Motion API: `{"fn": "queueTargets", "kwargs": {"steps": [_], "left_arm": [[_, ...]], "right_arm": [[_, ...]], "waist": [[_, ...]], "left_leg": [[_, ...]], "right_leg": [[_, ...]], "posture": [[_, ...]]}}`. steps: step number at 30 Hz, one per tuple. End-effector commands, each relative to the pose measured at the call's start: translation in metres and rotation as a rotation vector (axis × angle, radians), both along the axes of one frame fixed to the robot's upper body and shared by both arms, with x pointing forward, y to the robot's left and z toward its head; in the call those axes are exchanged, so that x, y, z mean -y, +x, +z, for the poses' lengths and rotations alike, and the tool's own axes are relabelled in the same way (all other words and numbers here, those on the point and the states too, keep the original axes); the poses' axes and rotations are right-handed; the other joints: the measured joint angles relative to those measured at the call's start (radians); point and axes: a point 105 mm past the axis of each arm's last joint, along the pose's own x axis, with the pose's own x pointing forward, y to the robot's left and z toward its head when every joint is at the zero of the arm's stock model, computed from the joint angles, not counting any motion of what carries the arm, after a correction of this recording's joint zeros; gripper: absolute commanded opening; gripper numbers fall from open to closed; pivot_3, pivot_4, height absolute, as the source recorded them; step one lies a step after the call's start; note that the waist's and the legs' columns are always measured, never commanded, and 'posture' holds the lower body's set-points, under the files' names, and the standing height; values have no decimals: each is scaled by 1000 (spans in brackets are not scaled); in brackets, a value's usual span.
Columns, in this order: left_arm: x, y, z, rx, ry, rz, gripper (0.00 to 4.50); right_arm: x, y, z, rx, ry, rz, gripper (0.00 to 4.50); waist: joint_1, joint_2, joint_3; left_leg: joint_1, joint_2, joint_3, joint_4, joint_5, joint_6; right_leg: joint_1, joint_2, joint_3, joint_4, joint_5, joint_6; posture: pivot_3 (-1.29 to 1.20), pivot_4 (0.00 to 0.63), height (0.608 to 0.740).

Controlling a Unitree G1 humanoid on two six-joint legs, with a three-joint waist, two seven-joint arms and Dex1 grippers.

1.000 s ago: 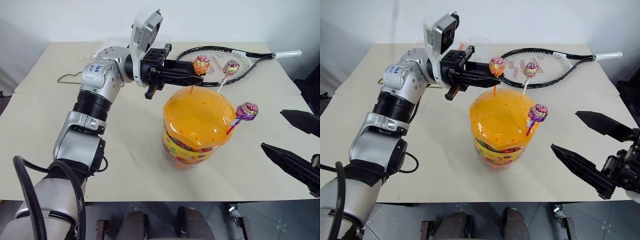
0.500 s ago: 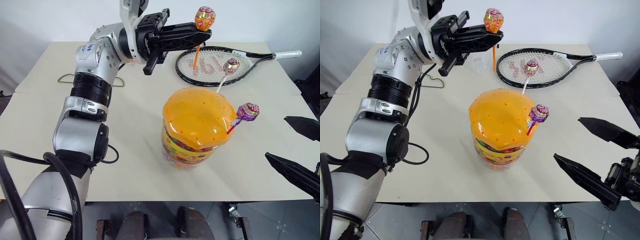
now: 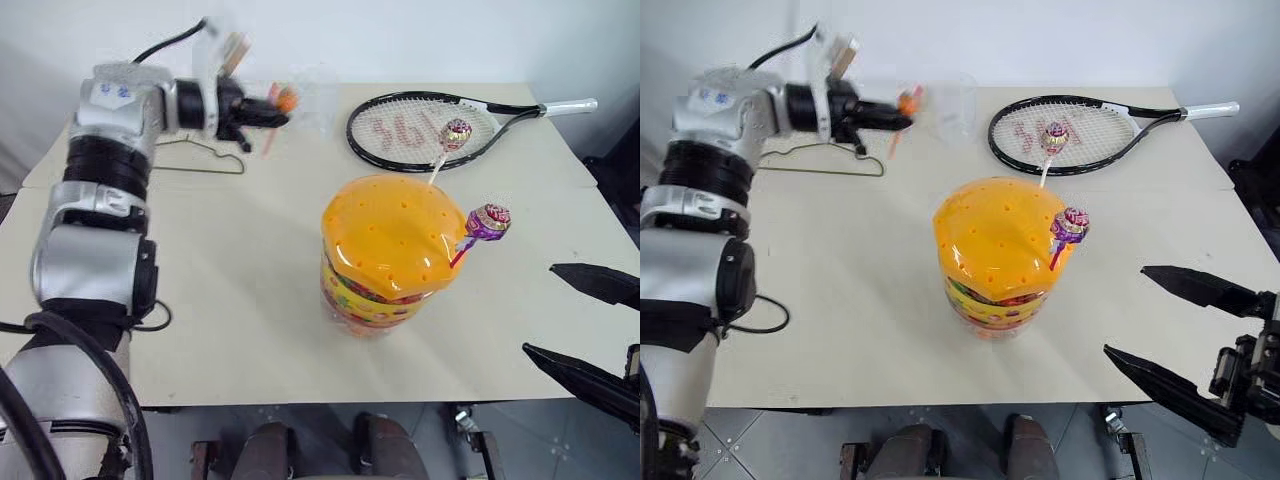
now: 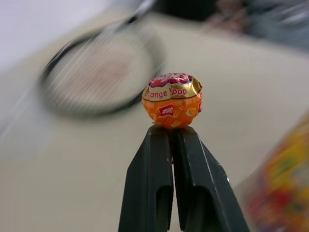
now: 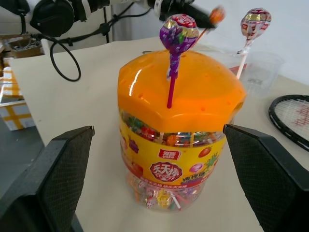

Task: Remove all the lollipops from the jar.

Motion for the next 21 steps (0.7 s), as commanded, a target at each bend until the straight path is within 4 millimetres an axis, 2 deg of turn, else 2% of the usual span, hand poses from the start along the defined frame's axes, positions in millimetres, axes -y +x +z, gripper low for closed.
{"fn": "queueTargets", "kwargs": {"steps": [1,2,4,6,11,14,20,21], "left_arm": [[-41,-1,-12,-88,45,223,21],[-52,-3,-20,-124,54,279,21],[-82,-13,-48,-249,91,418,21],[-98,-26,-68,-342,103,500,21],[-109,-53,-111,-527,159,615,21],[-122,-58,-125,-539,215,700,21],[-141,-65,-131,-563,237,803,21],[-142,-65,-130,-566,218,818,264]], "right_arm": [[4,2,5,31,-53,30,4500],[5,4,5,33,-56,33,4500],[8,8,6,27,-61,41,4500],[10,11,5,21,-64,47,4500],[14,24,1,15,-67,67,4500],[14,29,1,24,-73,71,4500],[14,32,1,32,-73,70,4500],[15,32,1,33,-75,69,4500]], "waist": [[0,-1,0],[-1,-2,1],[-1,-2,1],[-1,-2,1],[7,-4,0],[7,-4,0],[1,-5,0],[1,-5,0]], "left_leg": [[0,0,0,0,0,0],[0,0,0,0,0,0],[0,1,-1,0,0,0],[0,2,-1,0,0,0],[-1,3,-3,3,0,0],[-1,3,-5,6,0,0],[0,2,-5,6,0,0],[0,2,-5,6,0,0]], "right_leg": [[0,0,0,0,0,0],[0,0,0,0,0,0],[0,0,0,1,0,0],[0,-1,0,1,0,0],[1,-2,0,2,0,0],[2,-2,-1,3,0,0],[2,-2,-1,4,0,0],[2,-2,-1,4,0,0]], "posture": [[0,150,740],[0,150,740],[0,150,740],[0,150,740],[0,150,740],[0,150,740],[0,150,740],[0,150,740]]}}
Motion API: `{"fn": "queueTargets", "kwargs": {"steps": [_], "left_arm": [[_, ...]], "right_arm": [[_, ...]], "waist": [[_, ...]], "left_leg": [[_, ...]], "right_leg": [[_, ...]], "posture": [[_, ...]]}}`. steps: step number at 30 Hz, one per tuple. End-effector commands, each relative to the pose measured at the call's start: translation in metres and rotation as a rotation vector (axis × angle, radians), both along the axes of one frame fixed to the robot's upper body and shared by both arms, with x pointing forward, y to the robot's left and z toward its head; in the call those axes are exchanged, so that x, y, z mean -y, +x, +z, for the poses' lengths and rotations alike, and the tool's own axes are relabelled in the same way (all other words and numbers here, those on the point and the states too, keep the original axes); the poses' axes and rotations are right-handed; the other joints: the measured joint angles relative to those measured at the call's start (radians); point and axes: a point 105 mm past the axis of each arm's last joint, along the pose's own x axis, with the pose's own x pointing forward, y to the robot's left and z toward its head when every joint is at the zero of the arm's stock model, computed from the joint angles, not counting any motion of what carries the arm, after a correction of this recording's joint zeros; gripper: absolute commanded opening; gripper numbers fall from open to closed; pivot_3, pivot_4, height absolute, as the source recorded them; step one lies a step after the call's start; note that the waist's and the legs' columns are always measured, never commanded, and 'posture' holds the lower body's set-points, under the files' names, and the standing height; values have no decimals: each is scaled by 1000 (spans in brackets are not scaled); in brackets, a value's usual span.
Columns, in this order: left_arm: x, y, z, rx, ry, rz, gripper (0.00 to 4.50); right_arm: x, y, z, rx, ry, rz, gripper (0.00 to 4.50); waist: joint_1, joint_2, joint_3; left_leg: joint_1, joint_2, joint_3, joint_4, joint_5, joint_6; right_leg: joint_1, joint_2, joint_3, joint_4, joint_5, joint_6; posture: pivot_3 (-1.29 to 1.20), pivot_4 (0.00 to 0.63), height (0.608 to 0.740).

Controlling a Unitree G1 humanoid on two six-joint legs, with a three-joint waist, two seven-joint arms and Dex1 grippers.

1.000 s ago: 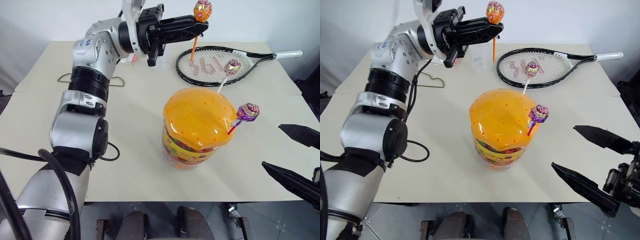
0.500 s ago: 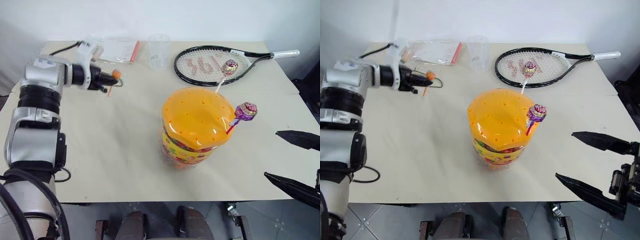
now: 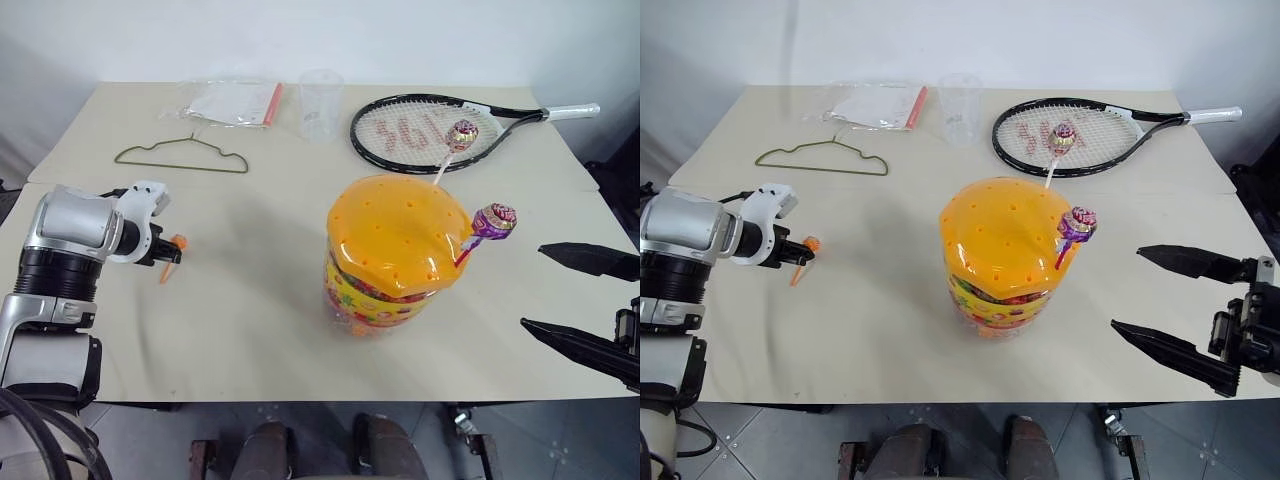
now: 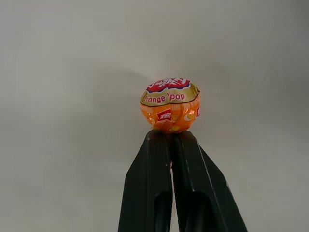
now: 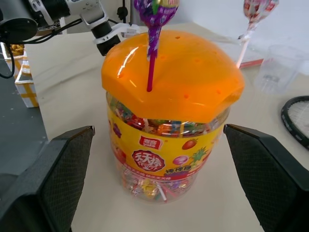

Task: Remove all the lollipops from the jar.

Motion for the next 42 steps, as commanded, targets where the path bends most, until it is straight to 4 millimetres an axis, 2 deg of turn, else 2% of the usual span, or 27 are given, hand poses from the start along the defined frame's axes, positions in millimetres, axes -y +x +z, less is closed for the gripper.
{"fn": "queueTargets", "kwargs": {"steps": [1,6,8,12,14,15,17,21,26,32,35,42], "left_arm": [[-12,-2,11,27,2,75,529],[-5,-3,29,58,29,54,1937],[0,-2,43,90,36,21,2552],[15,1,75,167,27,-60,3772],[29,7,101,253,12,-108,4360],[36,9,114,291,-3,-135,4458],[51,12,134,364,-33,-212,4458],[96,2,165,520,-142,-534,4458],[115,-11,165,677,-223,-858,4458],[122,-28,159,796,-445,-1160,4458],[117,-49,152,813,-569,-1367,4458],[97,-65,130,728,-626,-1432,4458]], "right_arm": [[3,0,3,24,-10,-8,4500],[8,1,5,37,-20,-26,4500],[11,2,8,48,-27,-37,4500],[14,3,10,53,-39,-44,4500],[16,3,10,53,-48,-51,4500],[16,3,10,54,-52,-54,4500],[17,3,11,60,-51,-59,4500],[10,3,17,91,-49,-56,4500],[-3,2,26,108,-31,-49,4500],[-26,3,24,67,-18,2,4500],[-40,12,19,30,-16,14,4500],[-61,34,23,76,-29,60,4500]], "waist": [[0,0,0],[1,0,0],[1,0,0],[3,-1,0],[3,-1,0],[3,-1,0],[2,-1,0],[0,-1,0],[-5,1,-1],[0,1,0],[-1,1,0],[-6,1,0]], "left_leg": [[0,0,0,0,0,0],[0,0,0,1,0,0],[-1,0,0,2,0,0],[-1,0,0,3,0,0],[-1,0,0,3,0,0],[-1,-1,0,3,0,0],[-1,-1,0,3,0,0],[-1,-1,1,3,0,0],[0,1,2,4,0,-1],[0,0,3,6,0,-1],[-1,0,2,7,0,0],[-1,1,2,6,-1,0]], "right_leg": [[0,0,0,0,0,0],[0,0,0,0,0,0],[0,0,0,1,0,0],[0,0,0,1,0,0],[0,0,0,1,0,0],[0,0,0,1,0,0],[0,0,0,1,0,0],[0,0,0,1,0,0],[0,0,1,2,0,0],[0,0,1,2,0,0],[0,0,0,2,0,0],[-1,0,1,2,0,0]], "posture": [[0,150,740],[0,150,740],[0,150,740],[0,150,740],[0,150,740],[0,150,740],[0,150,740],[0,150,740],[0,150,740],[0,150,740],[0,150,740],[0,150,740]]}}
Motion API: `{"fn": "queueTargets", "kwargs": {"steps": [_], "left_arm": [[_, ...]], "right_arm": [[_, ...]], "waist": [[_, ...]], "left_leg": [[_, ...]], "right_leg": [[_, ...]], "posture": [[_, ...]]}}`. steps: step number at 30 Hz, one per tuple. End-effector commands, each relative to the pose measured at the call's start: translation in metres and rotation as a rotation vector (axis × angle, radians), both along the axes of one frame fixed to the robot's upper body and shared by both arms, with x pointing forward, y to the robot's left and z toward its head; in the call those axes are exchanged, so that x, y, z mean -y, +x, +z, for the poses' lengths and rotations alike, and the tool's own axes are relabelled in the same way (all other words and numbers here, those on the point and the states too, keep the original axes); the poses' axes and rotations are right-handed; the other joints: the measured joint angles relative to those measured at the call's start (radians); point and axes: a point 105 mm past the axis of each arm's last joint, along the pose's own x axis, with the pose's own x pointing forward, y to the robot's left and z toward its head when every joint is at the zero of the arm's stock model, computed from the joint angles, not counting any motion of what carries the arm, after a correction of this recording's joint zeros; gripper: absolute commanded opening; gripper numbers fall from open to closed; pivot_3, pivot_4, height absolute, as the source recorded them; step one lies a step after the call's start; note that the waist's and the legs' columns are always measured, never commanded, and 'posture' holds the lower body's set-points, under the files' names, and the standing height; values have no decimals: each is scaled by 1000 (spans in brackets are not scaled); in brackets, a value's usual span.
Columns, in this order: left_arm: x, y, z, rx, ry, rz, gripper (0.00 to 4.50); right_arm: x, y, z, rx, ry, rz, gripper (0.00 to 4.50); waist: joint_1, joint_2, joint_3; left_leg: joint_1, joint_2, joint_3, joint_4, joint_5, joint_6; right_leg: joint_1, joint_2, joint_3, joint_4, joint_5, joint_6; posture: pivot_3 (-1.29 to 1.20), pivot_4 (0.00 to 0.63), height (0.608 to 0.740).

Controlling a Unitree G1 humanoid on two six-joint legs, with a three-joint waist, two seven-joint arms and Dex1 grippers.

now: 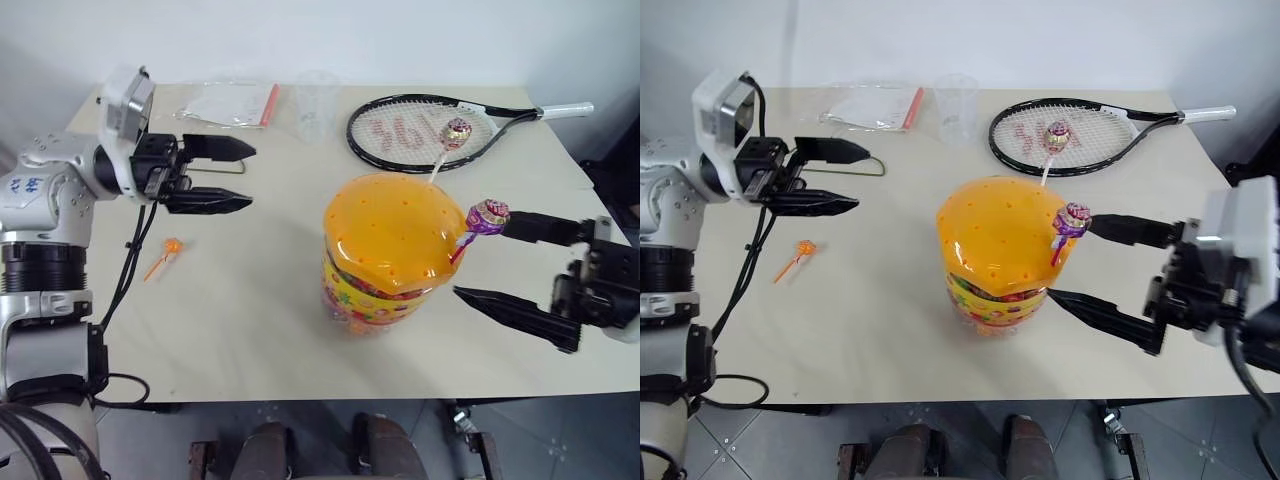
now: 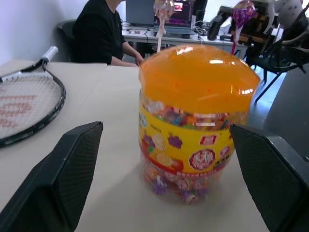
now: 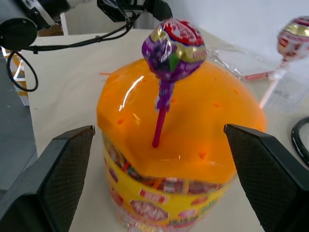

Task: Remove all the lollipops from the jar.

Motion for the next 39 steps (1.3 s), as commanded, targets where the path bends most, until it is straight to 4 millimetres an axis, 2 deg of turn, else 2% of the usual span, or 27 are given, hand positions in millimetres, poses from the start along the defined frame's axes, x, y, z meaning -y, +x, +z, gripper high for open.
{"fn": "queueTargets", "kwargs": {"steps": [1,6,7,8,19,20,25,30,35,39], "left_arm": [[-8,-21,1,26,5,-125,4458],[-12,-27,-3,17,-2,-130,4458],[-13,-27,-3,18,-5,-132,4500],[-13,-28,-4,19,-9,-135,4500],[-6,-34,0,27,-59,-202,4500],[-5,-34,0,27,-60,-204,4500],[3,-33,-3,19,-60,-241,4500],[13,-38,3,59,-106,-313,4500],[17,-44,8,106,-117,-354,4500],[18,-50,11,132,-94,-364,4500]], "right_arm": [[-7,7,8,45,11,18,4500],[-14,10,16,65,30,74,4500],[-15,9,17,69,29,81,4110],[-15,9,18,71,28,87,3954],[-13,8,22,73,19,87,159],[-13,8,22,74,20,86,18],[-16,4,39,128,92,115,18],[-10,5,60,188,125,92,18],[20,11,73,200,111,-50,18],[60,16,62,118,36,-238,18]], "waist": [[1,0,0],[8,0,0],[8,0,0],[8,0,0],[3,0,0],[3,0,0],[3,0,0],[3,0,0],[4,0,0],[7,0,0]], "left_leg": [[-1,0,0,0,0,0],[-1,1,-1,0,-1,1],[-2,1,-2,1,-1,1],[-2,1,-2,1,-1,2],[-2,1,-2,1,-1,2],[-2,1,-2,1,-1,2],[-2,1,-2,1,-1,2],[-3,1,-2,1,-1,2],[-3,1,-2,0,-1,2],[-3,1,-2,0,-1,2]], "right_leg": [[0,0,0,0,0,0],[0,-1,-1,0,0,0],[0,-1,-1,0,0,0],[0,-1,-2,-1,0,0],[0,-1,-2,-1,0,0],[0,-1,-2,-1,0,0],[0,-1,-2,-1,0,0],[0,-1,-2,-1,0,0],[0,-1,-2,-2,0,0],[0,-1,-2,-2,0,0]], "posture": [[0,150,740],[0,150,740],[0,150,740],[0,150,740],[0,150,740],[0,150,740],[0,150,740],[0,150,740],[0,150,740],[0,150,740]]}}
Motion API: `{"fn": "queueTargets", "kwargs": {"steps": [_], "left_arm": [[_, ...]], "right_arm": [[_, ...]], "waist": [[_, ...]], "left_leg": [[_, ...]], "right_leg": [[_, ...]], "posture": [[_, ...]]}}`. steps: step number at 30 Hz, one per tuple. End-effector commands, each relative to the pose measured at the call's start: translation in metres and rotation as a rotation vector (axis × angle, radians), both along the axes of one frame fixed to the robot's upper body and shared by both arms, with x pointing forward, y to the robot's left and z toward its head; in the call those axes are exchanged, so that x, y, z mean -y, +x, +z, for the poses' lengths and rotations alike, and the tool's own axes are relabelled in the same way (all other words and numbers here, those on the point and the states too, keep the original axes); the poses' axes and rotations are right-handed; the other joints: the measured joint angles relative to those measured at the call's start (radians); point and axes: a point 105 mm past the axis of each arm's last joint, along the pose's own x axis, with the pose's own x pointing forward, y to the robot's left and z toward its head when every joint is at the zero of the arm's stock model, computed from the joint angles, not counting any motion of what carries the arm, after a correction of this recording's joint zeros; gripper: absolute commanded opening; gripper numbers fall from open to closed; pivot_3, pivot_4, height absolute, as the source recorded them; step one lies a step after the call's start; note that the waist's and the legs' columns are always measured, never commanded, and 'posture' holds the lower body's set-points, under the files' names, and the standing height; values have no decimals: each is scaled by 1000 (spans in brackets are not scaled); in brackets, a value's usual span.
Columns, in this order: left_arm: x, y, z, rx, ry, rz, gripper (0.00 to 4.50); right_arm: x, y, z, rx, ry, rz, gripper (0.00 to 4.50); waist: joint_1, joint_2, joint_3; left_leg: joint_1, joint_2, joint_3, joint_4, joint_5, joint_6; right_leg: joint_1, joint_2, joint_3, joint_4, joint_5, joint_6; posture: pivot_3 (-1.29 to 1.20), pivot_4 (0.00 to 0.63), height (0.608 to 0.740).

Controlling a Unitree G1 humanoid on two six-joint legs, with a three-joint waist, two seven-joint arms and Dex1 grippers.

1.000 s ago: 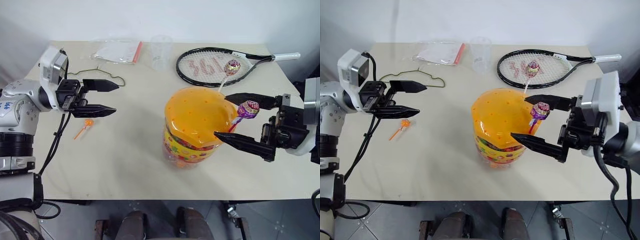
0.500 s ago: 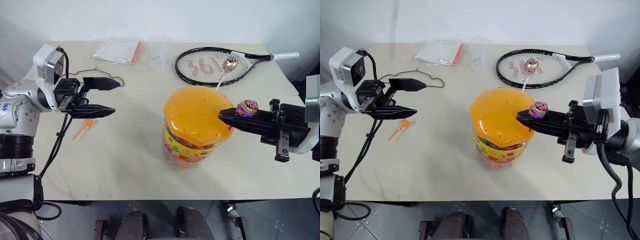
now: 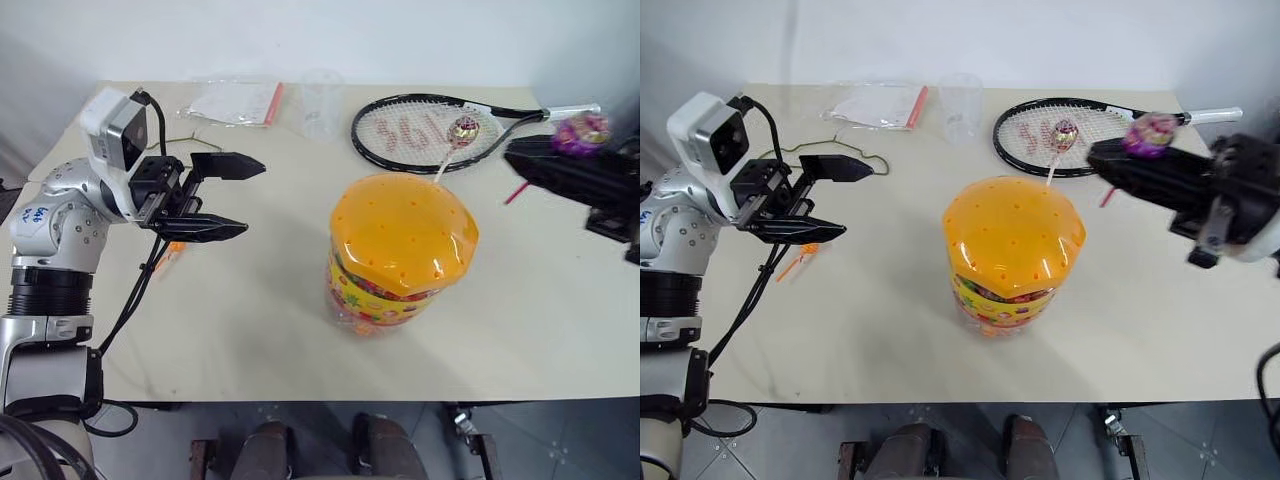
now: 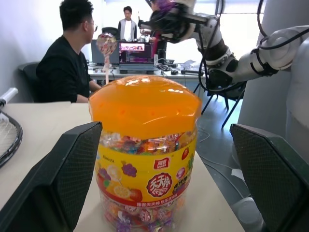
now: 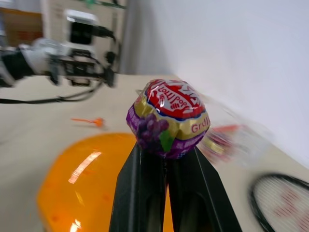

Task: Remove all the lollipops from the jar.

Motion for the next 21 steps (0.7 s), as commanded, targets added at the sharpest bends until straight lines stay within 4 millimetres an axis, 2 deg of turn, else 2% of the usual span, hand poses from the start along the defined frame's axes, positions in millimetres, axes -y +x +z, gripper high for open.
{"fn": "queueTargets", "kwargs": {"steps": [1,7,10,13,16,21], "left_arm": [[-2,-23,12,99,37,-129,4500],[-6,-23,11,96,107,-94,4500],[-7,-22,8,97,119,-83,4500],[-6,-24,8,95,113,-93,4500],[-6,-25,10,102,107,-100,4500],[-8,-26,15,115,100,-84,4500]], "right_arm": [[32,-4,-1,-29,-44,-134,18],[75,5,-41,-194,-48,-297,18],[94,21,-75,-284,-138,-415,18],[109,33,-108,-379,-158,-493,18],[122,42,-138,-476,-171,-554,18],[130,58,-163,-537,-166,-608,18]], "waist": [[0,0,0],[-4,0,0],[-4,0,0],[-4,0,0],[-4,0,0],[-5,1,1]], "left_leg": [[0,0,0,0,0,0],[1,0,1,0,0,0],[1,-1,1,-1,0,0],[2,-1,2,-1,0,0],[2,-1,2,-1,0,0],[2,-1,2,0,0,0]], "right_leg": [[0,0,0,0,0,0],[0,1,1,0,0,0],[0,1,1,0,0,0],[0,1,2,0,0,0],[0,1,2,0,0,0],[0,1,2,0,0,0]], "posture": [[0,150,740],[0,150,740],[0,150,740],[0,150,740],[0,150,740],[0,150,740]]}}
